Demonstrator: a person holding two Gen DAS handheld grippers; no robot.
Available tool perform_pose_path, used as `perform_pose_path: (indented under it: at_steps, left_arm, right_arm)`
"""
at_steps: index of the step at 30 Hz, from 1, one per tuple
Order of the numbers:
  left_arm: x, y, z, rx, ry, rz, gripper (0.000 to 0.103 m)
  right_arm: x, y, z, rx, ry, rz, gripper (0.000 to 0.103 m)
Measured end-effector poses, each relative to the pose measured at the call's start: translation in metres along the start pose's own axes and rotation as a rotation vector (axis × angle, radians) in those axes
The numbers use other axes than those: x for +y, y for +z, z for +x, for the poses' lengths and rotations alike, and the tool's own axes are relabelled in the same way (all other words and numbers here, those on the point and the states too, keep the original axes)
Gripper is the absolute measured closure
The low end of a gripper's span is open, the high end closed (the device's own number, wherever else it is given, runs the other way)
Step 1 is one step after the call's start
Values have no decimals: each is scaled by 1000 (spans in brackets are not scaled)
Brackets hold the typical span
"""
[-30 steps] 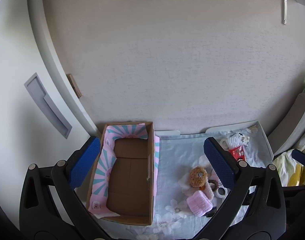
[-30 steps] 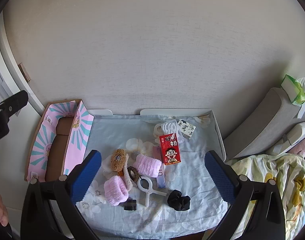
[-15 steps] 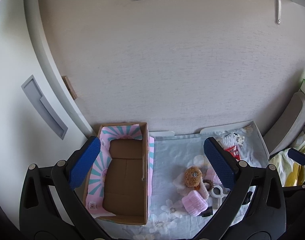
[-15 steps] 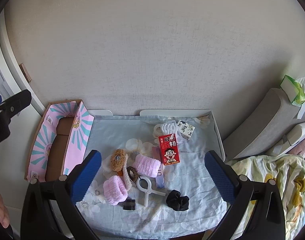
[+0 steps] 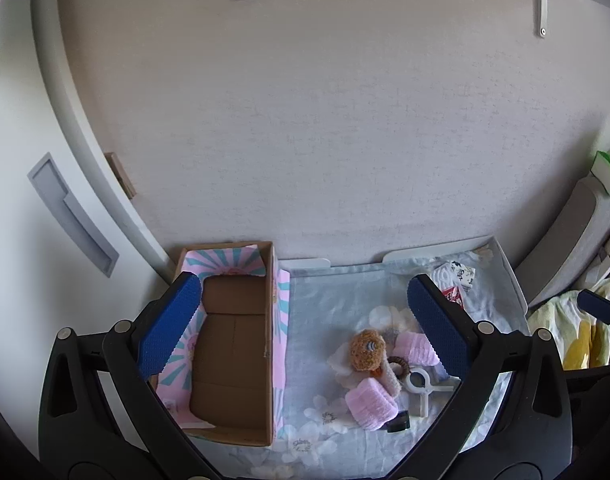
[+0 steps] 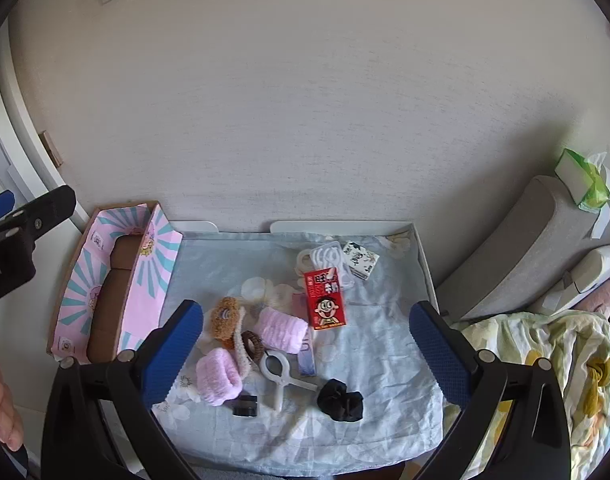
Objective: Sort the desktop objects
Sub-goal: 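Move both tools toward the cluttered objects on the cloth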
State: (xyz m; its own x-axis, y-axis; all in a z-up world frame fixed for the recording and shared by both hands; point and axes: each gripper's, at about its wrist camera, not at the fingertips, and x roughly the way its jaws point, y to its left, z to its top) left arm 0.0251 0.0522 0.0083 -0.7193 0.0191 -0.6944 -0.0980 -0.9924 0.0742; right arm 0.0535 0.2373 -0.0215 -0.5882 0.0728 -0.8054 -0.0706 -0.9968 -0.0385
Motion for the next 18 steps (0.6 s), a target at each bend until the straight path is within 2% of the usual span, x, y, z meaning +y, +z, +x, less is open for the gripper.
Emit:
perform_pose_path:
  at_steps: [6,10,14,18]
  left_arm:
    - [-11,-16,17,47,-45,8,0]
    - [-26,-38,34,88,-48,43,0]
    - [-47,-66,58,160,-81,78,0]
    - [-63,-96,87,254,-100,87,0]
  right_arm:
    - [-30,-8,2,8,48,-6,0]
    - [-47,-21,16,45,12,-30,0]
    - [-59,-39,37,103,55,-21,0]
    - [-58,-61,63,165,65,-80,0]
